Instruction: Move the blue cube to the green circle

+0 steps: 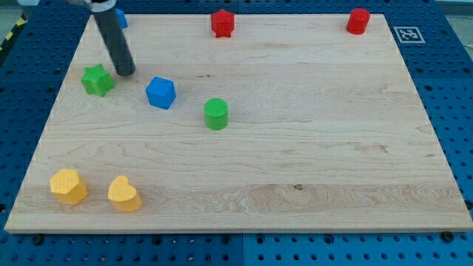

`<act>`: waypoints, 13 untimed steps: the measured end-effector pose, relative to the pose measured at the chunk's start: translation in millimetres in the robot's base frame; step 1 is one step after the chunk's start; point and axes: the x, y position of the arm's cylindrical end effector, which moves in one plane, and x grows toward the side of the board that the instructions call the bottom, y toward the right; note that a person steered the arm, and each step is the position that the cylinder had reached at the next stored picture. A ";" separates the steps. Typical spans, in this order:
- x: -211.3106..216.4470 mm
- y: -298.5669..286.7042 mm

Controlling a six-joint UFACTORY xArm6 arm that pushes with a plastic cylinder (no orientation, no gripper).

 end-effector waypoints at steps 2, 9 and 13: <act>-4.3 86.5; 32.9 10.9; 89.1 84.8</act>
